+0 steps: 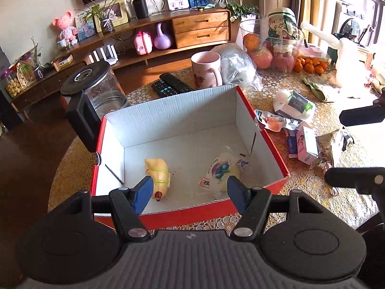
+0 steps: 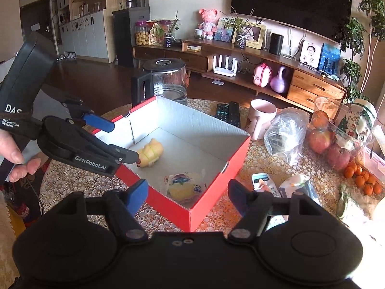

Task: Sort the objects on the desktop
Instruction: 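Lift both open tools out of the red box and back over the table, then grasp the white USB cable with the left tool while the right tool grasps the black snack pack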

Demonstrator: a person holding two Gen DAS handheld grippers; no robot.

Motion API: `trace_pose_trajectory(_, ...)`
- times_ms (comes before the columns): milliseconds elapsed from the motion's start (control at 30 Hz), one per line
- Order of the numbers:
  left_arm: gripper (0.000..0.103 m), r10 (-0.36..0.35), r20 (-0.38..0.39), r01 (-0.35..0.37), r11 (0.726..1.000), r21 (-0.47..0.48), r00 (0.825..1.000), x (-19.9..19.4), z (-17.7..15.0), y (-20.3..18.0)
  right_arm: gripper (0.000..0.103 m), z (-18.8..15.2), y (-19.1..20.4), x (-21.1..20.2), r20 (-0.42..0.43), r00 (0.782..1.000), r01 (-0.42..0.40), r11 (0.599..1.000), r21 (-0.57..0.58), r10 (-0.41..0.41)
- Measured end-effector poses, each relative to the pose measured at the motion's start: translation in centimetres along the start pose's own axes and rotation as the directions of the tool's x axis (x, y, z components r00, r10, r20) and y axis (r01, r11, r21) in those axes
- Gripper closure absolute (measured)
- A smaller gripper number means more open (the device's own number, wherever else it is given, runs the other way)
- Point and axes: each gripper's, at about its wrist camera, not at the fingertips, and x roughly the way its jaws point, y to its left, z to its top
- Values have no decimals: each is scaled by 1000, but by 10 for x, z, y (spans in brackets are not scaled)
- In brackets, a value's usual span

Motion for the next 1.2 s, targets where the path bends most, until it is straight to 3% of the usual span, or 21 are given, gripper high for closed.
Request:
trace_pose_trajectory(367,36,-65,105,62,998,27,992,-45,-21,-50,29,-43,-44,-70,66,994,78,993,88,-84)
trace_pose_trajectory(667,36,-139,189,129,989,68,972,-72,-33,-106,29,-87,-77,-104,88,979,167,974,155,-182)
trace_pose_trajectory(1200,34,-223,226,200,972,123,948,-42,-55,-186,28,-144,-122,-92,68,960,248,936,250,-272)
